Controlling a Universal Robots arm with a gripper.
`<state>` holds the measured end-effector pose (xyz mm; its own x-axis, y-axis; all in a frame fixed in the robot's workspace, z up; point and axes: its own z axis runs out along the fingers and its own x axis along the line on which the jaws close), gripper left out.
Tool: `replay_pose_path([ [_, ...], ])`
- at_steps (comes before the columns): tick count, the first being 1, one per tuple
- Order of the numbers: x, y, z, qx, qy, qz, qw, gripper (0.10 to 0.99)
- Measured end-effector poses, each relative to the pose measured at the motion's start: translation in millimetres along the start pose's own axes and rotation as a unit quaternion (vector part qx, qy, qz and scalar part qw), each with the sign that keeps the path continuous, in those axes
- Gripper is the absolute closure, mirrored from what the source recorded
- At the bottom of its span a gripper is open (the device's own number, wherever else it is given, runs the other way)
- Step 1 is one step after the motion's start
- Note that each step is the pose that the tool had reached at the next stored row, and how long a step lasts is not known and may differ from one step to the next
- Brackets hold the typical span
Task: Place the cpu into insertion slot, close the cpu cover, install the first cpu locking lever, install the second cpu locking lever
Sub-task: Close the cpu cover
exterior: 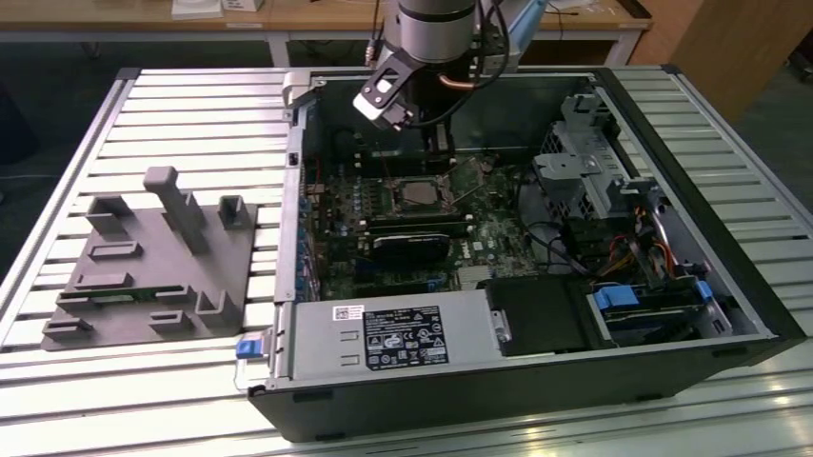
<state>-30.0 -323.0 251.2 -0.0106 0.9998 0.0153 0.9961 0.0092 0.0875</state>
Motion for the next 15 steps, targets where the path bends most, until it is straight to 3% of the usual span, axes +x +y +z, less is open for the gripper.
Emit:
replay_pose_path([
  [15,-0.2,17.8,1.5,0.0000,0.0000,0.000,1.0000,0.980],
])
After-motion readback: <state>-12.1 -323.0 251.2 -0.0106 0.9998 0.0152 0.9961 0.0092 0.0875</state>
